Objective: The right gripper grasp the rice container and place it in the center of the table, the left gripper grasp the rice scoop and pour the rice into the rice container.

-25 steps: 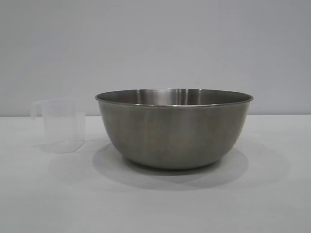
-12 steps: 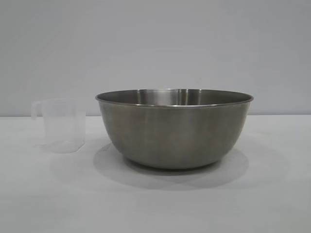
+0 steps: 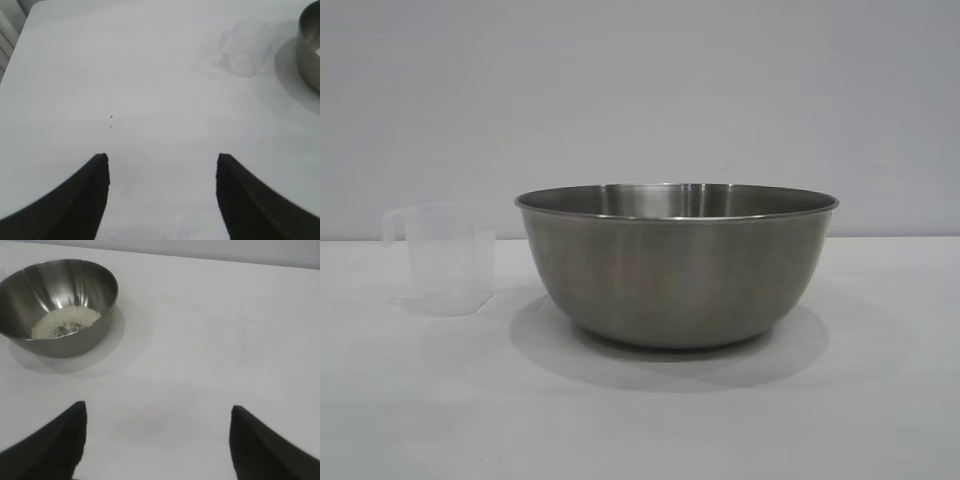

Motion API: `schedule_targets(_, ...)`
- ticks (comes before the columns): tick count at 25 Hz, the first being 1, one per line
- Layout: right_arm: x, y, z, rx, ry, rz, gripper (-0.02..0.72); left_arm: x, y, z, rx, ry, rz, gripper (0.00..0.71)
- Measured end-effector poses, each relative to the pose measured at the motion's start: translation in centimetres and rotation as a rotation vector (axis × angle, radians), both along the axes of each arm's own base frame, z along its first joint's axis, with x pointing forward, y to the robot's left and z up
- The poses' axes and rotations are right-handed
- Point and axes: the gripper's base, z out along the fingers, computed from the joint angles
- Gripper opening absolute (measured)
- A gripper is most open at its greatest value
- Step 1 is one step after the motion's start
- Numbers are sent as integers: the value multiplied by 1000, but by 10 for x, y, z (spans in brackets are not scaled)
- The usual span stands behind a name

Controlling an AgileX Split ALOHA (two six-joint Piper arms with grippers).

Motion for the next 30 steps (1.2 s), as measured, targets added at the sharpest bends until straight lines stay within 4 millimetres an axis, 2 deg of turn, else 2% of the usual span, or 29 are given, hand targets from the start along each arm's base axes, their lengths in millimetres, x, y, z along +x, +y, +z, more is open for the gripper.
schedule_targets(6, 0, 1, 0, 0, 0, -63, 540, 0, 0, 0, 0, 0, 0, 398)
schedule_targets(30, 0, 1, 0, 0, 0, -64, 540, 0, 0, 0, 0, 0, 0, 398)
